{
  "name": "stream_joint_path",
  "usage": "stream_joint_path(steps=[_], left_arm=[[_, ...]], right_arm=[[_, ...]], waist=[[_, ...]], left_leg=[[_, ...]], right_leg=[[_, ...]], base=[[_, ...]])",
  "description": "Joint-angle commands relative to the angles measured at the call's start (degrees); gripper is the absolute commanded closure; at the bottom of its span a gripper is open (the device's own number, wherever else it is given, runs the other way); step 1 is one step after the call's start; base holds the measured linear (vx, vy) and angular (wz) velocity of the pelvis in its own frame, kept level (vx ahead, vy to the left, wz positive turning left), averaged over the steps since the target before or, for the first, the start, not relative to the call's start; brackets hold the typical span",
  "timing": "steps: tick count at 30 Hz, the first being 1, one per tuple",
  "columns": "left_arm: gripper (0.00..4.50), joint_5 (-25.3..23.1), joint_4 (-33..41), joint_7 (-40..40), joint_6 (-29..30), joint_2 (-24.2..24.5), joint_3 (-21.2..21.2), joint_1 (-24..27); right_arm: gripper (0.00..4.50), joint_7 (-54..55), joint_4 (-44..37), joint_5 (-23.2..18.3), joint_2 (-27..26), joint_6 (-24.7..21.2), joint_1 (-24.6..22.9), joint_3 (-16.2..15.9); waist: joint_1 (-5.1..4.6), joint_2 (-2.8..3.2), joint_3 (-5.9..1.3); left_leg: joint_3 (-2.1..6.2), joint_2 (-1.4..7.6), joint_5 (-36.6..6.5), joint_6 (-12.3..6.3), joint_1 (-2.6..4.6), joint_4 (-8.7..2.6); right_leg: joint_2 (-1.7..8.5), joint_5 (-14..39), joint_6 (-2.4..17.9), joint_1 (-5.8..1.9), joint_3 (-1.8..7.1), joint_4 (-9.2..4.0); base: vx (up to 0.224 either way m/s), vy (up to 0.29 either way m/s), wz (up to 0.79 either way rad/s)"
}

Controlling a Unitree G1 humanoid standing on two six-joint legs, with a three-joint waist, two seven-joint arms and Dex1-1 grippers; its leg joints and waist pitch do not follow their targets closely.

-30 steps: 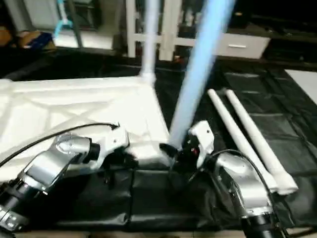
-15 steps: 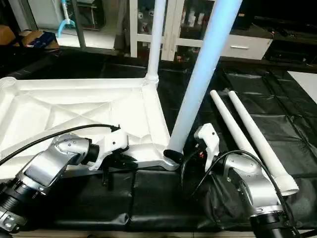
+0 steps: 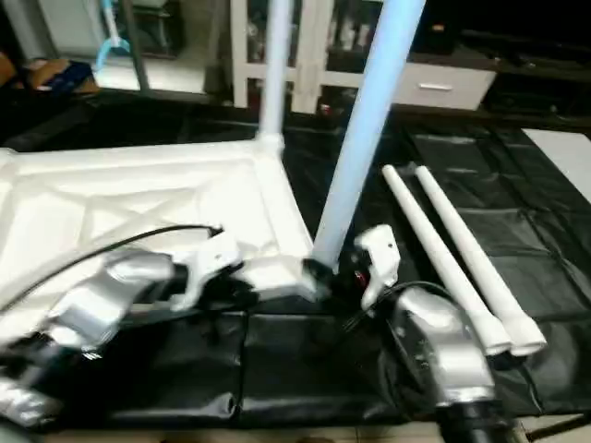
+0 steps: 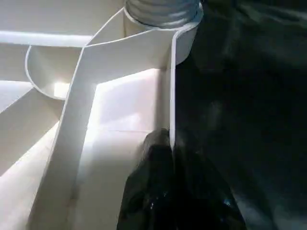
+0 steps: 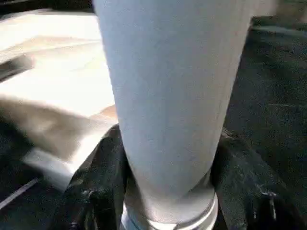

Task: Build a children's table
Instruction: Rotate leg to tighten

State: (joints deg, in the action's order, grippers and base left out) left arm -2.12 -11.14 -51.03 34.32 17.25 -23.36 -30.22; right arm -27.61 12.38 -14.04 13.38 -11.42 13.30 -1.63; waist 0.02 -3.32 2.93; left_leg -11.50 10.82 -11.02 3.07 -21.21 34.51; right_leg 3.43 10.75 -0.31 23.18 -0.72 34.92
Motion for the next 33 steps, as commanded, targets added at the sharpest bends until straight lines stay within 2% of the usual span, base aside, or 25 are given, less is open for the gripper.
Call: stream_joint_path(steps=[1, 2, 4, 5, 6, 7, 9, 10, 13, 15, 17, 18, 19, 21, 22, 23, 24, 25, 26, 27, 28, 29, 31, 32, 33], left_arm=[[4.50, -1.3, -2.9, 7.1, 2.2, -2.1, 2.2, -1.2], [4.50, -2.2, -4.2, 9.5, 2.2, -3.1, 2.3, -1.9], [4.50, -3.0, -6.5, 13.5, 1.3, -5.5, 3.1, -3.1], [4.50, -3.5, -8.0, 16.0, 0.5, -7.4, 3.3, -3.9], [4.50, -3.5, -8.1, 16.1, 0.5, -7.4, 3.3, -3.9], [4.50, -3.5, -8.3, 16.6, 0.6, -8.3, 3.2, -4.1], [4.50, -3.5, -8.2, 16.7, 0.7, -8.8, 3.2, -4.2], [4.50, -3.4, -7.5, 16.2, 1.5, -9.1, 3.0, -4.1], [4.50, -3.5, -7.0, 16.0, 2.3, -8.8, 2.9, -3.9], [4.50, -3.4, -6.4, 14.8, 2.1, -7.3, 2.3, -3.3], [4.50, -3.4, -6.2, 14.3, 2.0, -6.8, 2.1, -3.1], [4.50, -3.1, -5.7, 12.5, 0.9, -5.5, 1.5, -2.4], [4.50, -2.8, -5.4, 11.6, 0.5, -5.0, 1.3, -2.0], [4.50, -2.6, -5.1, 10.4, -0.6, -4.1, 1.0, -1.5], [4.50, -1.2, -3.6, 6.9, -2.7, -2.7, 0.5, -0.5], [4.50, -1.0, -3.4, 6.3, -3.0, -2.4, 0.4, -0.3], [4.50, 0.1, -2.0, 3.2, -4.8, -1.2, 0.0, 0.6], [4.50, 1.9, 1.0, -2.7, -8.6, 1.8, -0.8, 2.5], [4.50, 1.9, 1.0, -2.7, -8.6, 1.9, -0.8, 2.5], [4.50, 2.2, 1.5, -3.6, -9.2, 2.4, -0.9, 2.8], [4.50, 3.8, 3.8, -6.7, -9.4, 4.1, -1.1, 4.0], [4.50, 3.8, 3.8, -6.7, -9.4, 4.1, -1.1, 4.0], [4.50, 4.8, 5.7, -9.0, -8.9, 6.2, -1.6, 4.8], [4.50, 4.8, 5.7, -9.0, -8.9, 6.2, -1.6, 4.8], [4.50, 5.3, 6.1, -10.4, -8.8, 7.1, -1.8, 5.0]], right_arm=[[2.45, 16.9, 4.2, 6.5, -1.5, -0.7, -0.8, 4.4], [2.47, 25.3, 4.0, 9.6, -3.5, 1.5, -0.7, 6.2], [2.49, 34.5, 3.8, 12.7, -6.4, 1.9, -0.3, 7.6], [2.51, 38.7, 4.7, 14.0, -8.7, 1.9, 0.9, 7.2], [2.51, 38.8, 4.7, 14.1, -8.7, 1.9, 0.9, 7.2], [2.52, 39.1, 6.2, 14.5, -9.6, 2.7, 2.2, 6.1], [2.52, 38.7, 7.1, 14.4, -10.0, 3.2, 2.9, 5.4], [2.52, 35.3, 8.0, 12.6, -11.2, 7.1, 4.1, 5.4], [2.52, 28.4, 8.1, 9.4, -11.7, 9.6, 5.1, 4.1], [1.97, 21.4, 4.3, 5.5, -12.2, 11.0, 4.1, 2.8], [1.78, 20.8, 2.9, 4.9, -11.9, 10.3, 3.7, 2.5], [1.67, 18.8, 0.0, 3.4, -11.0, 8.2, 2.9, 1.6], [1.56, 17.9, -1.4, 2.8, -10.6, 7.5, 2.6, 1.1], [1.48, 16.7, -3.2, 1.3, -10.0, 6.5, 1.9, 0.7], [1.26, 13.2, -5.0, -0.2, -8.3, 5.0, 1.0, 0.0], [1.26, 12.6, -5.3, -0.5, -8.0, 4.8, 0.9, -0.1], [1.18, 9.7, -6.5, -1.2, -6.4, 4.1, 0.2, -0.7], [1.12, 3.0, -7.9, -2.1, -2.4, 3.5, -1.2, -1.2], [1.03, 3.0, -7.9, -2.1, -2.3, 3.5, -1.2, -1.2], [1.03, 1.8, -8.1, -2.4, -1.7, 3.2, -1.4, -1.2], [1.03, -2.1, -7.5, -1.2, 1.4, 4.5, -1.7, -1.0], [1.03, -2.1, -7.5, -1.2, 1.4, 4.5, -1.7, -1.0], [1.03, -8.8, -6.6, -2.5, 6.2, 2.7, -1.8, -0.6], [1.03, -8.8, -6.6, -2.5, 6.2, 2.7, -1.8, -0.6], [1.03, -14.5, -5.5, -3.6, 10.1, 1.7, -1.6, -1.4]], waist=[[-0.19, -0.09, -2.81], [-0.08, 0.30, -2.79], [-0.14, -0.04, -3.00], [0.09, 0.37, -3.10], [-0.05, 0.31, -3.04], [0.04, 0.30, -3.14], [0.09, 0.49, -3.20], [0.04, 0.49, -3.24], [0.15, 0.44, -3.30], [0.16, 0.45, -3.27], [0.14, 0.47, -3.32], [-0.02, 0.47, -3.25], [-0.30, 0.49, -3.21], [-0.50, 0.44, -3.26], [-0.49, 0.50, -3.14], [-0.49, 0.50, -3.14], [-0.48, 0.56, -3.18], [-0.37, 0.70, -3.19], [-0.34, 0.66, -3.15], [-0.29, 0.71, -3.09], [-0.29, 0.68, -3.02], [-0.08, 0.71, -3.13], [0.28, 0.77, -3.02], [0.50, 0.73, -2.95], [0.60, 0.54, -3.02]], left_leg=[[1.29, 2.10, -14.8, 2.14, 0.81, -4.49], [1.38, 1.89, -15.0, 2.47, 0.83, -4.49], [1.28, 1.70, -14.6, 2.38, 0.85, -4.44], [1.36, 1.70, -14.6, 2.18, 0.97, -4.40], [1.20, 1.67, -14.7, 1.97, 0.92, -4.39], [1.29, 1.65, -14.3, 1.50, 0.70, -4.41], [1.29, 1.67, -12.9, 0.68, 0.41, -4.36], [1.22, 1.67, -12.1, 0.10, 0.30, -4.28], [1.11, 1.73, -10.3, -1.71, 0.17, -4.07], [1.07, 1.75, -10.4, -2.31, 0.18, -4.05], [1.17, 1.87, -8.7, -3.13, -0.08, -4.04], [1.25, 1.76, -8.6, -3.46, -0.12, -4.09], [1.30, 1.88, -8.7, -3.39, -0.18, -4.15], [1.22, 1.99, -10.1, -3.01, 0.21, -4.10], [1.29, 1.96, -10.6, -2.85, 0.14, -4.20], [1.29, 1.96, -10.6, -2.85, 0.14, -4.20], [1.32, 2.14, -10.7, -2.70, 0.19, -4.21], [1.34, 2.22, -11.0, -2.80, 0.21, -4.25], [1.33, 2.30, -10.9, -2.80, 0.15, -4.27], [1.20, 2.33, -11.0, -2.80, 0.29, -4.27], [1.09, 2.24, -11.3, -2.78, 0.31, -4.28], [1.15, 2.31, -11.5, -2.63, 0.42, -4.22], [1.10, 2.43, -11.8, -2.34, 0.55, -4.31], [1.04, 2.49, -12.2, -2.33, 0.66, -4.31], [1.01, 2.49, -12.4, -2.59, 0.72, -4.24]], right_leg=[[3.41, 19.6, 9.4, -1.18, 1.83, -4.99], [3.46, 20.4, 8.5, -1.04, 1.87, -5.11], [3.14, 18.8, 7.2, -1.02, 1.87, -5.10], [3.15, 17.8, 7.2, -1.12, 1.86, -4.96], [3.02, 17.1, 7.3, -0.94, 1.93, -5.02], [3.08, 15.5, 7.4, -1.35, 1.85, -4.81], [3.09, 12.0, 7.7, -1.67, 1.84, -4.47], [3.15, 10.2, 8.1, -1.76, 1.83, -4.32], [3.17, 6.7, 9.4, -2.14, 1.80, -3.97], [3.21, 6.4, 9.8, -2.20, 1.79, -3.98], [3.25, 4.4, 10.4, -2.43, 1.75, -3.72], [3.15, 4.6, 10.5, -2.57, 1.64, -3.76], [3.21, 5.1, 10.5, -2.53, 1.64, -3.76], [3.23, 7.4, 10.9, -2.25, 1.67, -3.97], [3.24, 8.7, 10.8, -2.30, 1.70, -4.12], [3.24, 8.7, 10.8, -2.30, 1.70, -4.12], [3.23, 8.7, 10.8, -2.24, 1.74, -4.07], [3.31, 8.4, 11.2, -2.27, 1.74, -4.05], [3.35, 8.1, 11.3, -2.37, 1.78, -3.98], [3.30, 8.1, 11.5, -2.11, 1.85, -4.03], [3.23, 8.6, 11.8, -1.96, 1.85, -4.12], [3.34, 8.8, 12.0, -2.05, 1.78, -4.05], [3.37, 9.8, 12.2, -1.96, 1.83, -4.02], [3.34, 10.0, 12.3, -1.92, 1.86, -4.09], [3.37, 10.4, 12.4, -2.01, 1.84, -4.09]], base=[[0.000, 0.000, 0.00], [0.000, 0.000, 0.00], [0.000, 0.000, 0.00], [0.000, 0.000, 0.00], [0.000, 0.000, 0.00], [0.000, 0.000, 0.00], [0.000, 0.000, 0.00], [0.000, 0.000, 0.00], [0.000, 0.000, 0.00], [0.000, 0.000, 0.00], [0.000, 0.000, 0.00], [0.000, 0.000, 0.00], [0.000, 0.000, 0.00], [0.000, 0.000, 0.00], [0.000, 0.000, 0.00], [0.000, 0.000, 0.00], [0.000, 0.000, 0.00], [0.000, 0.000, 0.00], [0.000, 0.000, 0.00], [0.000, 0.000, 0.00], [0.000, 0.000, 0.00], [0.000, 0.000, 0.00], [0.000, 0.000, 0.00], [0.000, 0.000, 0.00], [0.000, 0.000, 0.00]])
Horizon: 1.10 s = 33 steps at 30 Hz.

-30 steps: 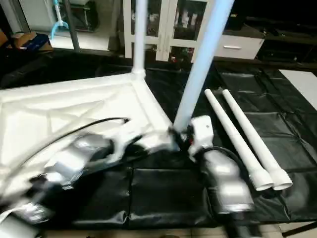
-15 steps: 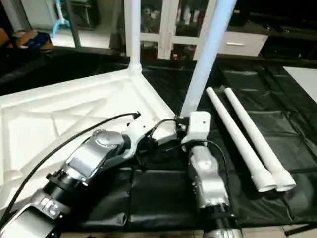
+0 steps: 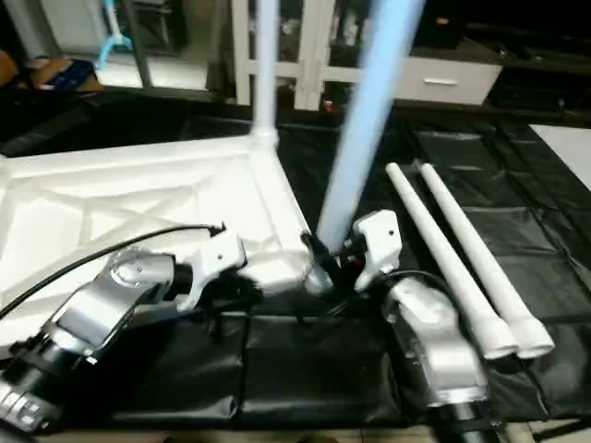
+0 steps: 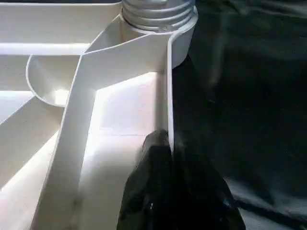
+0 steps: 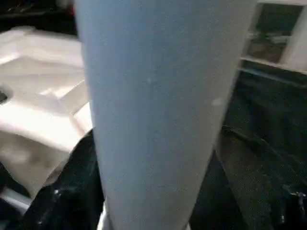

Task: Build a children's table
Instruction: Rotate leg to tighten

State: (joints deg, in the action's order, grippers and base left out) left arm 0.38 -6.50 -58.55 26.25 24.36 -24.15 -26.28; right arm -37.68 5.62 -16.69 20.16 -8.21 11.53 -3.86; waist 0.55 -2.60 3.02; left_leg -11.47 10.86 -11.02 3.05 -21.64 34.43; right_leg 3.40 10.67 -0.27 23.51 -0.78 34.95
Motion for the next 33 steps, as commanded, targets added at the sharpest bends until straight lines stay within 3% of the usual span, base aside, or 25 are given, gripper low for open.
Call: stream_joint_path(steps=[1, 6, 8, 16, 22, 24, 25, 26, 27, 28, 31, 33], left_arm=[[4.50, 2.8, 1.6, -3.6, -1.2, 0.2, -1.0, 1.3], [4.50, 3.0, 2.4, -6.0, -1.6, 1.1, -1.4, 1.9], [4.50, 3.0, 2.6, -6.3, -1.7, 1.1, -1.3, 2.1], [4.50, 3.2, 3.3, -6.2, -1.0, 1.2, -1.5, 2.1], [4.50, 2.8, 3.1, -6.2, -0.6, 1.2, -1.8, 1.9], [4.50, 2.1, 2.5, -4.9, 0.7, 0.6, -1.7, 1.5], [4.50, -0.3, -0.1, 1.2, 4.0, -2.0, -1.0, -0.3], [4.50, -0.5, -0.3, 1.6, 4.3, -2.2, -0.9, -0.4], [4.50, -1.3, -1.3, 3.8, 5.1, -3.1, -0.6, -1.0], [4.50, -2.3, -3.4, 8.3, 6.5, -5.3, 0.9, -2.0], [4.50, -5.1, -9.1, 20.7, 9.5, -11.3, 4.1, -5.1], [4.50, -5.7, -10.1, 22.1, 9.4, -12.2, 4.0, -5.6]], right_arm=[[1.03, -6.5, 1.7, -1.4, 4.7, -1.7, 0.3, 0.5], [1.03, -13.7, 4.1, -4.3, 7.0, -1.9, 1.1, 0.9], [1.29, -16.7, 5.2, -4.6, 7.7, -1.2, 1.4, 0.8], [1.95, -21.2, 6.0, -6.6, 8.8, -2.8, 1.8, 0.1], [2.43, -17.9, 8.4, -5.2, 7.4, -1.8, 2.6, 1.2], [2.52, -11.8, 11.2, -1.7, 6.1, -0.1, 3.6, 1.8], [2.52, 3.6, 16.6, 4.3, 3.0, 1.2, 5.7, 3.8], [2.54, 4.7, 17.0, 4.6, 2.7, 1.2, 5.8, 4.0], [2.55, 9.1, 18.1, 5.6, 1.8, 0.9, 6.2, 4.9], [2.58, 15.2, 18.8, 6.3, 0.3, -0.7, 6.5, 6.4], [2.61, 34.1, 18.8, 10.1, -5.0, -5.3, 5.6, 9.5], [2.61, 38.8, 18.4, 11.7, -6.9, -4.7, 5.3, 9.7]], waist=[[0.21, -0.22, -3.13], [0.41, -0.43, -3.12], [0.43, -0.76, -3.20], [1.04, -0.76, -3.46], [1.08, -0.68, -3.44], [0.85, -0.69, -3.37], [0.58, -0.72, -3.31], [0.58, -0.72, -3.31], [-0.04, -0.63, -3.18], [-0.41, -0.70, -3.35], [-0.49, -0.85, -3.33], [-0.21, -0.86, -3.53]], left_leg=[[0.96, 2.49, -12.2, -2.63, 1.16, -4.12], [1.01, 2.36, -12.3, -2.68, 0.95, -4.05], [1.01, 2.39, -12.3, -2.72, 0.98, -3.99], [0.91, 2.37, -8.6, -4.24, 1.03, -3.67], [0.97, 2.31, -8.9, -3.70, 0.92, -3.74], [0.97, 2.22, -9.9, -2.91, 0.90, -3.78], [0.99, 2.18, -10.4, -1.85, 0.86, -3.87], [0.99, 2.18, -10.4, -1.85, 0.86, -3.87], [1.07, 1.90, -11.3, -0.16, 0.95, -4.01], [1.35, 2.08, -13.1, 1.48, 1.13, -4.06], [1.14, 1.87, -13.5, 1.67, 1.33, -4.01], [1.10, 1.76, -13.3, 1.74, 1.53, -3.92]], right_leg=[[3.43, 10.7, 12.3, -2.38, 1.90, -4.18], [3.66, 13.8, 11.9, -2.31, 1.89, -4.41], [3.62, 14.1, 11.9, -2.35, 1.83, -4.40], [3.62, 10.2, 12.9, -2.48, 1.74, -3.86], [3.60, 11.0, 12.8, -2.54, 1.68, -3.89], [3.59, 12.9, 12.4, -2.39, 1.66, -4.07], [3.55, 14.3, 12.1, -2.24, 1.61, -4.16], [3.55, 14.3, 12.1, -2.24, 1.61, -4.16], [3.38, 17.1, 11.3, -1.93, 1.53, -4.37], [3.57, 19.6, 10.1, -2.16, 1.56, -4.63], [3.16, 17.7, 9.5, -1.72, 1.70, -4.73], [3.16, 16.9, 8.8, -1.58, 1.73, -4.78]], base=[[0.000, 0.000, 0.00], [0.000, 0.000, 0.00], [0.000, 0.000, 0.00], [0.000, 0.000, 0.00], [0.000, 0.000, 0.00], [0.000, 0.000, 0.00], [0.000, 0.000, 0.00], [0.000, 0.000, 0.00], [0.000, 0.000, 0.00], [0.000, 0.000, 0.00], [0.000, 0.000, 0.00], [0.000, 0.000, 0.00]])
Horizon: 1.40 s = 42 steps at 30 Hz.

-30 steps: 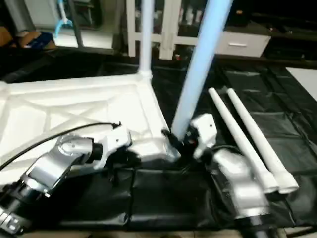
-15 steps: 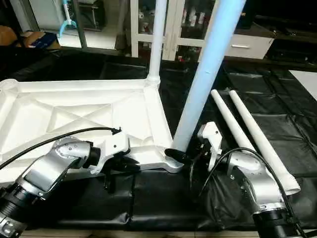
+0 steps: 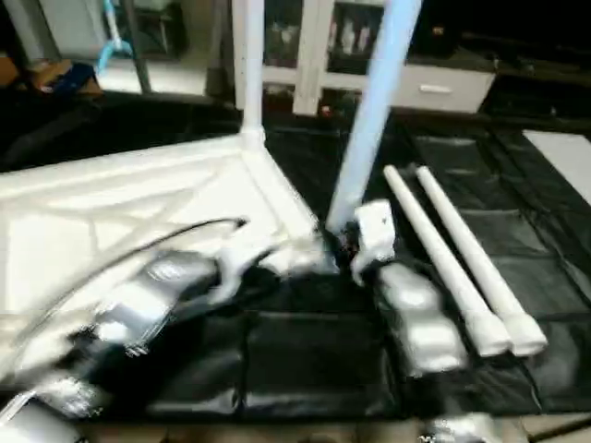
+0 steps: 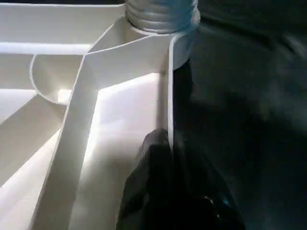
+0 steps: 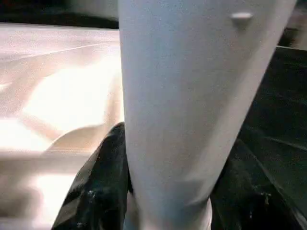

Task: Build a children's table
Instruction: Rotate leg to tighten

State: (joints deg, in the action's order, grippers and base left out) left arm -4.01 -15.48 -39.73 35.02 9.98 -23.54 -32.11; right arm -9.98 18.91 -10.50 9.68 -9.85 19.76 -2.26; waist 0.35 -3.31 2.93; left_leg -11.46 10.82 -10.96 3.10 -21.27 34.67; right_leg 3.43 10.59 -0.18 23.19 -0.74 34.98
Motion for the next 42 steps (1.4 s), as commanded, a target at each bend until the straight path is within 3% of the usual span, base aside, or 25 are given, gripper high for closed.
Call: stream_joint_path(steps=[1, 2, 3, 6, 10, 11, 13, 14, 16, 19, 22, 28, 29, 31, 38, 42], left_arm=[[4.50, -1.8, -2.0, 4.5, -0.1, 1.4, 3.1, -0.2], [4.50, -2.1, -2.5, 5.2, -0.5, 1.1, 3.0, -0.5], [4.50, -2.5, -2.9, 5.5, -0.8, 0.7, 2.6, -0.7], [4.50, -2.5, -2.8, 5.5, -0.4, 0.2, 2.1, -0.9], [4.50, -3.2, -2.9, 4.6, -2.0, 1.2, 1.7, -0.7], [4.50, -3.4, -3.3, 4.8, -3.0, 1.7, 1.3, -0.7], [4.50, -4.4, -3.8, 2.6, -8.7, 4.0, -1.0, -0.3], [4.50, -4.4, -3.8, 2.5, -8.8, 4.1, -1.1, -0.3], [4.50, -4.0, -3.3, 0.7, -8.7, 5.7, -1.0, 0.7], [4.50, -3.0, -1.2, -4.4, -11.2, 8.8, -1.7, 2.4], [4.50, -1.6, 1.2, -9.7, -15.1, 11.9, -2.8, 4.0], [4.50, 0.5, 3.9, -16.4, -17.8, 16.4, -4.4, 5.9], [4.50, 0.7, 3.9, -16.9, -18.1, 16.6, -4.3, 6.0], [4.50, 1.6, 4.5, -18.4, -17.8, 17.0, -4.0, 6.3], [4.50, 2.8, 6.2, -21.2, -18.2, 17.8, -3.2, 6.9], [4.50, 3.5, 6.6, -22.0, -18.2, 18.0, -3.3, 6.9]], right_arm=[[2.61, 15.2, 4.2, 7.2, 1.1, -1.8, -3.1, 8.0], [2.61, 17.3, 3.7, 8.0, -0.3, -1.2, -3.1, 7.9], [2.61, 18.7, 3.0, 8.8, -2.2, 0.3, -3.0, 7.4], [2.62, 17.9, 4.0, 8.9, -5.8, 2.9, -1.3, 5.2], [2.62, 9.0, 1.9, 2.7, -7.6, 7.3, -1.3, 2.7], [2.06, 6.8, -0.1, 1.2, -8.0, 8.3, -1.9, 2.2], [1.92, 1.5, -5.0, -0.2, -7.2, 9.8, -4.1, -0.5], [1.92, 1.4, -5.2, -0.3, -7.1, 9.8, -4.1, -0.5], [1.64, -2.1, -8.3, -1.6, -6.2, 8.1, -5.7, -1.7], [1.41, -11.7, -11.0, -5.7, -2.8, 3.5, -6.7, -2.5], [1.31, -18.9, -11.4, -7.2, 2.2, 1.8, -6.6, -2.2], [1.31, -29.2, -9.0, -7.9, 11.1, 0.3, -6.0, -1.4], [1.31, -30.7, -8.7, -8.0, 12.2, 0.4, -6.0, -1.5], [1.31, -35.1, -8.3, -8.8, 14.6, 0.0, -6.1, -2.0], [1.31, -46.1, -8.1, -14.3, 18.6, -5.2, -5.5, -1.2], [1.59, -48.7, -6.1, -14.4, 18.6, -4.3, -4.4, -1.4]], waist=[[0.01, -0.23, -3.49], [-0.02, 0.21, -3.49], [-0.04, 0.03, -3.57], [-0.06, 0.26, -3.53], [-0.26, 0.32, -3.40], [-0.18, 0.11, -3.40], [0.06, 0.17, -3.34], [0.02, 0.14, -3.30], [-0.71, 0.28, -3.32], [-0.89, 0.32, -3.34], [-1.05, 0.49, -3.20], [-0.11, 0.34, -3.11], [0.23, 0.42, -3.03], [0.38, 0.28, -2.98], [0.66, -0.05, -3.09], [0.94, 0.07, -3.09]], left_leg=[[1.20, 1.77, -13.4, 1.25, 0.75, -4.22], [1.07, 1.71, -13.2, 1.13, 0.76, -4.17], [1.17, 1.66, -13.0, 1.07, 0.66, -4.24], [1.21, 1.74, -13.1, 0.84, 0.61, -4.33], [1.31, 1.77, -15.4, 0.36, 0.57, -4.43], [1.32, 1.84, -15.2, -0.05, 0.50, -4.42], [1.19, 1.89, -14.5, -0.67, 0.61, -4.38], [1.31, 1.87, -14.1, -0.97, 0.14, -4.48], [1.68, 1.90, -13.0, -0.55, -0.26, -4.78], [1.62, 2.05, -14.1, -0.96, 0.31, -4.62], [1.48, 2.19, -13.8, -1.65, 0.38, -4.58], [1.17, 2.37, -12.9, -1.80, 0.72, -4.48], [0.97, 2.41, -13.5, -1.76, 1.02, -4.40], [1.10, 2.43, -14.3, -1.46, 0.84, -4.53], [1.14, 2.45, -13.3, -2.10, 0.71, -4.39], [1.07, 2.47, -12.7, -2.19, 0.81, -4.33]], right_leg=[[3.25, 16.3, 8.2, -1.67, 1.67, -4.75], [3.14, 15.2, 7.9, -1.35, 1.77, -4.84], [3.11, 14.6, 7.7, -1.54, 1.70, -4.68], [3.08, 13.3, 7.9, -1.62, 1.68, -4.47], [3.16, 15.0, 7.5, -1.69, 1.65, -4.73], [3.22, 14.8, 7.3, -1.73, 1.69, -4.68], [3.18, 13.6, 7.4, -1.61, 1.78, -4.74], [3.21, 13.2, 7.1, -1.96, 1.77, -4.64], [3.26, 13.6, 7.2, -2.28, 1.52, -4.36], [3.27, 12.8, 8.7, -2.08, 1.68, -4.42], [3.24, 11.1, 10.4, -1.97, 1.71, -4.35], [3.32, 11.0, 12.1, -1.89, 1.75, -4.23], [3.27, 11.6, 12.1, -1.60, 1.81, -4.36], [3.44, 13.5, 11.7, -1.82, 1.80, -4.43], [3.53, 14.0, 11.5, -1.87, 1.74, -4.42], [3.54, 13.2, 12.2, -1.76, 1.69, -4.33]], base=[[0.000, 0.000, 0.00], [0.000, 0.000, 0.00], [0.000, 0.000, 0.00], [0.000, 0.000, 0.00], [0.000, 0.000, 0.00], [0.000, 0.000, 0.00], [0.000, 0.000, 0.00], [0.000, 0.000, 0.00], [0.000, 0.000, 0.00], [0.000, 0.000, 0.00], [0.000, 0.000, 0.00], [0.000, 0.000, 0.00], [0.000, 0.000, 0.00], [0.000, 0.000, 0.00], [0.000, 0.000, 0.00], [0.000, 0.000, 0.00]])
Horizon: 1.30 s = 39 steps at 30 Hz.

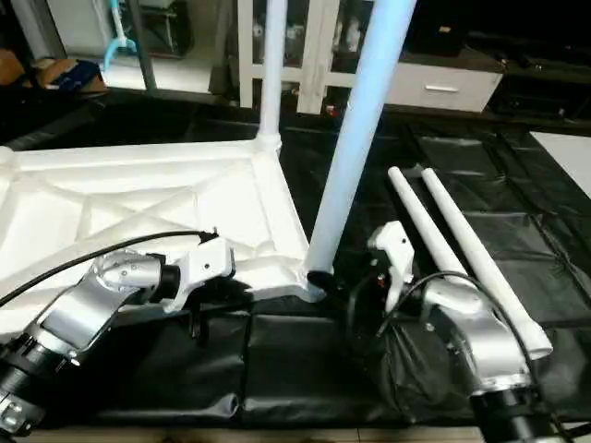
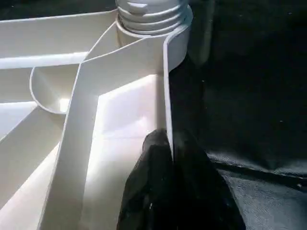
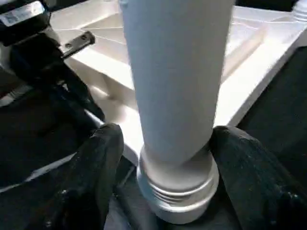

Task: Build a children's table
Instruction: Rotate leg to tighten

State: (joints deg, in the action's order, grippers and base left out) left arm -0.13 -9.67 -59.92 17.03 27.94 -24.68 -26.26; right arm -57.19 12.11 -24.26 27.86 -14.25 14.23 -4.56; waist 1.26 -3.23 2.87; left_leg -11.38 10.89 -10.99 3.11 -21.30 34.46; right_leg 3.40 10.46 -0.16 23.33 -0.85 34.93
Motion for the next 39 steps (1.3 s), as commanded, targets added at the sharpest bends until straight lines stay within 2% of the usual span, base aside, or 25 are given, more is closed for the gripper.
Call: stream_joint_path(steps=[1, 3, 4, 8, 10, 16, 19, 21, 22, 23, 24, 25, 26, 27, 29, 30, 31, 33, 34, 36, 37, 39], left_arm=[[4.50, -0.4, 0.9, -2.1, -0.1, 0.0, -2.2, 1.1], [4.50, -0.3, 1.2, -2.3, 0.1, 0.0, -2.2, 1.2], [4.50, -0.3, 1.3, -2.3, 0.1, 0.0, -2.2, 1.2], [4.50, -0.3, 1.6, -2.6, 0.3, 0.1, -2.1, 1.3], [4.50, -0.2, 1.6, -2.8, 0.4, 0.1, -2.1, 1.4], [4.50, -0.2, 1.5, -3.1, 0.5, 0.0, -2.4, 1.4], [4.50, -0.3, 1.7, -2.1, 2.6, -0.9, -2.3, 1.1], [4.50, -0.2, 1.5, 0.6, 6.5, -3.0, -1.5, 0.4], [4.50, -0.5, 1.0, 2.4, 7.8, -4.2, -1.2, -0.2], [4.50, -0.8, 0.6, 4.1, 9.2, -5.3, -0.8, -0.7], [4.50, -2.0, -1.1, 10.4, 13.3, -9.1, 0.7, -2.3], [4.50, -2.0, -1.1, 10.4, 13.3, -9.1, 0.7, -2.3], [4.50, -2.2, -2.0, 13.7, 15.9, -11.3, 1.9, -3.1], [4.50, -2.1, -2.1, 14.0, 16.4, -11.6, 2.1, -3.2], [4.50, -1.6, -2.9, 17.1, 20.0, -14.4, 3.7, -4.2], [4.50, -1.8, -3.6, 18.9, 20.8, -15.8, 4.2, -4.8], [4.50, -2.9, -5.4, 22.0, 20.0, -18.0, 4.4, -5.8], [4.50, -3.3, -6.3, 23.5, 19.4, -19.0, 4.5, -6.1], [4.50, -4.0, -7.1, 24.4, 18.9, -19.8, 4.0, -6.4], [4.50, -4.0, -7.1, 24.8, 19.5, -20.4, 4.1, -6.4], [4.50, -4.3, -7.0, 24.8, 19.7, -20.4, 3.9, -6.5], [4.50, -4.4, -6.8, 24.9, 19.9, -20.4, 3.9, -6.4]], right_arm=[[1.70, -1.9, 1.2, -0.7, 0.1, 0.4, 1.4, 0.8], [1.78, -2.4, 1.6, -0.9, -0.1, 0.2, 1.6, 0.8], [1.99, -2.6, 2.0, -0.8, -0.1, 0.3, 1.8, 0.8], [2.13, -3.2, 2.8, -0.9, 0.1, 0.3, 2.1, 0.9], [2.43, -3.8, 2.8, -1.0, 0.2, 0.1, 2.0, 0.9], [2.54, -5.1, 3.1, -1.2, -0.1, -0.2, 1.3, 0.9], [2.55, -0.3, 5.0, 0.3, -2.1, 1.5, 1.2, 2.0], [2.56, 8.6, 8.4, 4.4, -4.7, 4.7, 2.0, 2.9], [2.57, 13.6, 9.7, 6.6, -5.8, 5.5, 2.3, 3.1], [2.58, 18.4, 10.7, 8.0, -7.1, 5.5, 2.6, 3.6], [2.59, 31.5, 12.0, 11.4, -10.6, 4.4, 3.3, 5.4], [2.59, 31.5, 12.0, 11.4, -10.6, 4.4, 3.3, 5.4], [2.59, 38.0, 12.3, 13.1, -12.3, 3.5, 3.5, 6.1], [2.60, 38.8, 12.4, 13.4, -12.5, 3.3, 3.5, 6.2], [2.61, 49.1, 12.5, 17.0, -14.7, 2.2, 3.5, 7.0], [2.61, 54.1, 12.4, 18.2, -16.6, 2.3, 3.4, 7.9], [2.61, 63.5, 11.6, 21.6, -20.1, 4.0, 3.2, 8.7], [2.62, 65.7, 11.7, 22.4, -21.7, 4.8, 3.5, 8.4], [2.62, 65.9, 12.6, 22.9, -23.8, 6.5, 4.4, 7.3], [2.62, 65.5, 13.1, 23.6, -24.9, 6.9, 5.1, 5.5], [2.62, 64.2, 13.3, 22.7, -25.6, 8.3, 5.5, 5.3], [2.62, 62.5, 13.1, 21.5, -26.2, 9.4, 5.6, 5.3]], waist=[[0.06, -0.08, -3.11], [0.16, -0.10, -3.05], [0.29, -0.07, -3.12], [0.59, -0.12, -3.11], [0.58, 0.02, -3.05], [0.54, -0.08, -3.13], [0.41, 0.02, -3.08], [0.23, 0.02, -2.83], [0.03, -0.17, -2.74], [-0.14, -0.05, -2.74], [-0.58, 0.07, -2.67], [-0.92, 0.08, -2.65], [-1.13, -0.02, -2.81], [-1.26, -0.10, -2.80], [-1.40, -0.05, -2.87], [-1.47, -0.01, -3.00], [-1.51, -0.01, -2.95], [-1.51, -0.17, -3.33], [-1.44, -0.05, -3.36], [-1.50, 0.01, -3.34], [-1.39, 0.11, -3.38], [-1.39, 0.14, -3.37]], left_leg=[[1.03, 2.39, -12.3, -2.14, 0.82, -4.12], [0.99, 2.40, -12.1, -2.13, 0.84, -4.12], [1.00, 2.43, -11.9, -2.13, 0.90, -4.10], [0.92, 2.40, -11.1, -2.29, 0.89, -4.07], [0.96, 2.38, -11.4, -2.18, 0.86, -4.12], [0.96, 2.39, -11.3, -2.13, 0.89, -4.10], [0.91, 2.41, -11.8, -1.86, 0.88, -4.12], [0.96, 2.35, -13.5, -0.80, 0.95, -4.29], [1.13, 2.29, -15.0, -0.06, 0.88, -4.45], [1.25, 2.22, -15.8, 0.70, 0.97, -4.53], [1.26, 2.14, -16.2, 1.85, 0.99, -4.57], [1.51, 2.03, -17.5, 2.81, 1.13, -4.65], [1.62, 1.99, -18.1, 2.91, 1.13, -4.62], [1.58, 2.00, -18.2, 2.92, 1.08, -4.59], [1.55, 1.88, -18.9, 2.79, 1.10, -4.50], [1.51, 1.74, -18.9, 2.51, 0.99, -4.44], [1.40, 1.62, -18.3, 2.66, 1.00, -4.40], [1.54, 1.55, -17.7, 2.77, 0.78, -4.41], [1.40, 1.64, -17.1, 2.29, 0.82, -4.36], [1.42, 1.57, -16.9, 1.68, 0.49, -4.43], [1.28, 1.67, -16.1, 1.19, 0.64, -4.33], [1.29, 1.68, -15.8, 0.92, 0.49, -4.38]], right_leg=[[3.60, 13.2, 12.2, -2.02, 1.77, -4.21], [3.56, 13.1, 12.3, -1.93, 1.77, -4.21], [3.63, 12.8, 12.4, -1.99, 1.77, -4.14], [3.55, 11.6, 12.5, -2.03, 1.77, -4.03], [3.58, 12.2, 12.4, -2.04, 1.77, -4.07], [3.54, 11.9, 12.4, -2.07, 1.75, -4.04], [3.62, 12.6, 12.5, -1.93, 1.78, -4.13], [3.65, 15.7, 12.1, -1.65, 1.74, -4.48], [3.60, 18.7, 11.2, -1.69, 1.69, -4.65], [3.68, 21.2, 10.2, -1.61, 1.68, -4.87], [3.49, 22.2, 9.7, -1.32, 1.71, -4.90], [3.51, 24.1, 9.1, -1.12, 1.59, -5.13], [3.54, 24.9, 8.7, -1.32, 1.50, -5.20], [3.54, 25.0, 8.3, -1.29, 1.57, -5.25], [3.43, 25.0, 7.4, -1.02, 1.62, -5.47], [3.33, 24.5, 6.9, -1.07, 1.64, -5.57], [3.23, 24.0, 6.5, -0.70, 1.74, -5.67], [3.18, 22.4, 5.9, -1.15, 1.67, -5.37], [3.17, 20.2, 6.1, -0.98, 1.76, -5.28], [3.09, 18.5, 6.3, -1.32, 1.71, -5.04], [3.05, 15.9, 6.8, -1.29, 1.79, -4.90], [3.08, 14.7, 7.2, -1.47, 1.78, -4.74]], base=[[0.000, 0.000, 0.00], [0.000, 0.000, 0.00], [0.000, 0.000, 0.00], [0.000, 0.000, 0.00], [0.000, 0.000, 0.00], [0.000, 0.000, 0.00], [0.000, 0.000, 0.00], [0.000, 0.000, 0.00], [0.000, 0.000, 0.00], [0.000, 0.000, 0.00], [0.000, 0.000, 0.00], [0.000, 0.000, 0.00], [0.000, 0.000, 0.00], [0.000, 0.000, 0.00], [0.000, 0.000, 0.00], [0.000, 0.000, 0.00], [0.000, 0.000, 0.00], [0.000, 0.000, 0.00], [0.000, 0.000, 0.00], [0.000, 0.000, 0.00], [0.000, 0.000, 0.00], [0.000, 0.000, 0.00]])
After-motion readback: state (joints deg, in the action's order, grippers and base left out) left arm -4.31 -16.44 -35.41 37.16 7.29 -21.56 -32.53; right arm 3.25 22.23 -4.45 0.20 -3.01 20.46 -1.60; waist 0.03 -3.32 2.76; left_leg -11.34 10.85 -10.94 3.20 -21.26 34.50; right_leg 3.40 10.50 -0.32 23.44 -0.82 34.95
